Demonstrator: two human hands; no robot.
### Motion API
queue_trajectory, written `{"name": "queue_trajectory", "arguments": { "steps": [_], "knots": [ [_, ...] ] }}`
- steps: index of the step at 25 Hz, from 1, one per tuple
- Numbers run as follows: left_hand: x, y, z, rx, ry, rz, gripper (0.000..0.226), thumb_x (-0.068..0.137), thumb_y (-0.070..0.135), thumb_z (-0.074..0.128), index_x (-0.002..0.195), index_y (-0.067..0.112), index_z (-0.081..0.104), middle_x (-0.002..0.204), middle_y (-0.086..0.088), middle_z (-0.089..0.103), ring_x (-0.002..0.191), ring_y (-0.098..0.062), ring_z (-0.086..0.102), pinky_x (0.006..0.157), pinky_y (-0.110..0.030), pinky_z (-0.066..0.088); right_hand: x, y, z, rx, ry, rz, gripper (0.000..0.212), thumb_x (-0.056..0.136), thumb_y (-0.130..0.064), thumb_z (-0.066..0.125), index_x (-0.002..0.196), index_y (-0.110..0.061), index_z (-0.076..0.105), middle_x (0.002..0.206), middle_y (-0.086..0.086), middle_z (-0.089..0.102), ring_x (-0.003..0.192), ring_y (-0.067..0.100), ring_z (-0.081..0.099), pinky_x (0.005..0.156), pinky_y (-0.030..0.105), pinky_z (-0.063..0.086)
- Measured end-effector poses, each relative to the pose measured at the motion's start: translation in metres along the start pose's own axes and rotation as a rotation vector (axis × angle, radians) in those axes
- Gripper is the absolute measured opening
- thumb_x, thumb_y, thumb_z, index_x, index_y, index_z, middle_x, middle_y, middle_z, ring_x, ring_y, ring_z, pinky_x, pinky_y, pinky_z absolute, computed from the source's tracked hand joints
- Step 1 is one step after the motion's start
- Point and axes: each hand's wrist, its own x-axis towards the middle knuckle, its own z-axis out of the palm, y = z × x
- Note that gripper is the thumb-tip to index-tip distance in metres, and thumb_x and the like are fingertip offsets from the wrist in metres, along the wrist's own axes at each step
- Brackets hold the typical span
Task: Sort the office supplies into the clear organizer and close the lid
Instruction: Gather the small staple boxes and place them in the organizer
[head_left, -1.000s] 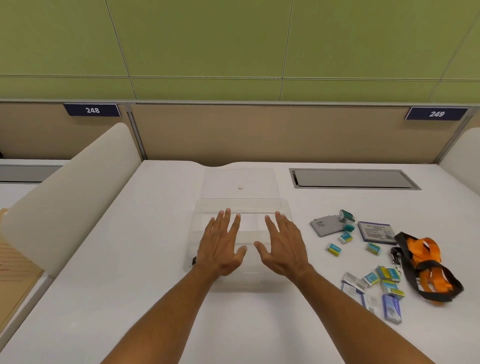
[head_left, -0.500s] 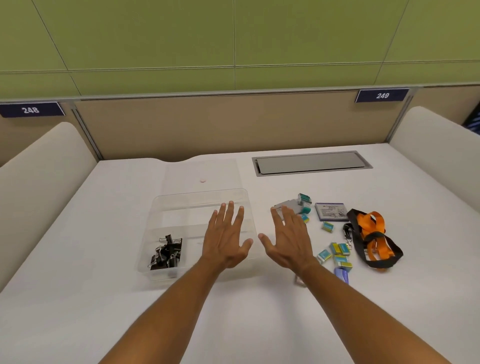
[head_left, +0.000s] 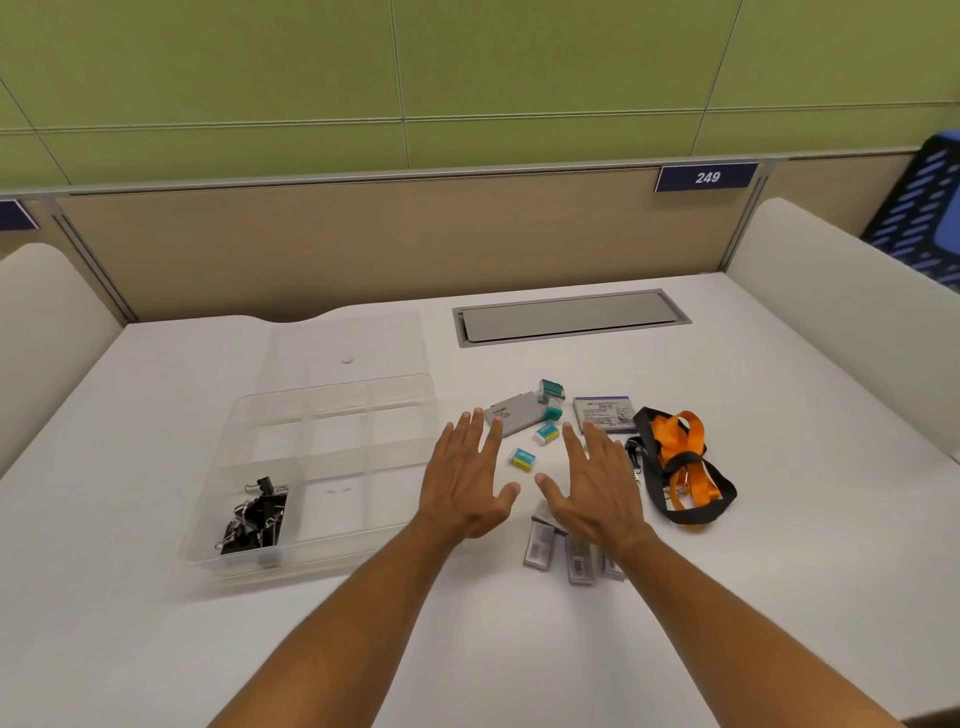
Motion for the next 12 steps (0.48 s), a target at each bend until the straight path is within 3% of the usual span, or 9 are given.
{"name": "queue_trajectory", "arguments": {
  "steps": [4, 8, 12],
  "knots": [
    [0.010, 0.018, 0.014, -0.050, -0.053, -0.025, 0.086, 0.087, 0.065, 0.032, 0.151, 0.024, -0.008, 0.161, -0.008, -0.007, 0.149, -0.026, -0.005, 0.115, -0.036, -0.010, 0.003, 0.017, 0.001, 0.018, -0.006, -0.003, 0.084, 0.088, -0.070, 0.030, 0.154, -0.024, 0.003, 0.162, 0.007, 0.003, 0.149, 0.026, 0.002, 0.119, 0.043, 0.002],
    [0.019, 0.033, 0.023, -0.105, -0.056, -0.066, 0.081, 0.086, 0.060, 0.040, 0.151, 0.022, 0.013, 0.158, -0.010, 0.018, 0.141, -0.028, 0.022, 0.114, -0.042, 0.024, 0.008, 0.029, 0.001, 0.058, 0.005, -0.019, 0.083, 0.088, -0.067, 0.036, 0.153, -0.022, 0.010, 0.162, 0.008, 0.010, 0.149, 0.026, 0.008, 0.120, 0.044, 0.008],
    [0.031, 0.043, 0.031, -0.120, -0.023, -0.074, 0.064, 0.092, 0.051, 0.041, 0.146, 0.018, 0.029, 0.147, -0.010, 0.034, 0.130, -0.026, 0.034, 0.104, -0.038, 0.037, 0.014, 0.037, 0.001, 0.096, 0.018, -0.029, 0.082, 0.087, -0.066, 0.038, 0.153, -0.022, 0.014, 0.160, 0.009, 0.017, 0.148, 0.027, 0.014, 0.119, 0.045, 0.012]
  ]
}}
